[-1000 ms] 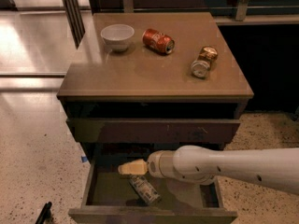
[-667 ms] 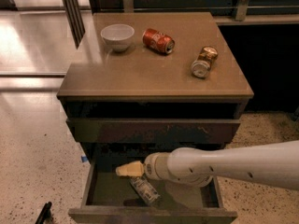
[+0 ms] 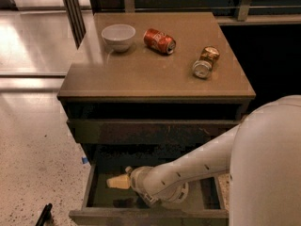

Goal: Pick blue plastic bottle from middle drawer and place on counter

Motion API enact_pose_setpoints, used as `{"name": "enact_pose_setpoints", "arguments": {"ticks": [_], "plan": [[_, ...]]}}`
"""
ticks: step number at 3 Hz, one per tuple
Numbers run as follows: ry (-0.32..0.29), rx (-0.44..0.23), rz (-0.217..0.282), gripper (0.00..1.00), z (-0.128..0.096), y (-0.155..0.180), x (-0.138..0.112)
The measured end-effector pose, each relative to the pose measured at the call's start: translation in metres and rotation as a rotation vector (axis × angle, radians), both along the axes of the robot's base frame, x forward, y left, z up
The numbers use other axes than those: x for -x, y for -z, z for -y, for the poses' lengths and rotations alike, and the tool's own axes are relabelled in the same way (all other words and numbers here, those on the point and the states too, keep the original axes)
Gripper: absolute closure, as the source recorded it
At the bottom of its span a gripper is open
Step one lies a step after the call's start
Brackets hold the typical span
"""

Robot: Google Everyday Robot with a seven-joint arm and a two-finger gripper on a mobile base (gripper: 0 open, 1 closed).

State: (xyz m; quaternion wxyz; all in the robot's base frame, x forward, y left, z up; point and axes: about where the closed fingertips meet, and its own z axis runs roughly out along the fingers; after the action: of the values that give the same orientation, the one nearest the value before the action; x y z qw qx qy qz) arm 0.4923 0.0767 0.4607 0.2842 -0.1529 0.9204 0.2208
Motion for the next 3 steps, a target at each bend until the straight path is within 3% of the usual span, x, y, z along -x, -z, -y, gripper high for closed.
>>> {"name": "enact_pose_setpoints", "arguments": {"ticks": [1, 3], "plan": [[0.009, 0.002, 0.008, 0.00, 0.000, 0.002, -0.002], [-0.079, 0.001, -0.013, 0.00, 0.011, 0.021, -0.013]]}}
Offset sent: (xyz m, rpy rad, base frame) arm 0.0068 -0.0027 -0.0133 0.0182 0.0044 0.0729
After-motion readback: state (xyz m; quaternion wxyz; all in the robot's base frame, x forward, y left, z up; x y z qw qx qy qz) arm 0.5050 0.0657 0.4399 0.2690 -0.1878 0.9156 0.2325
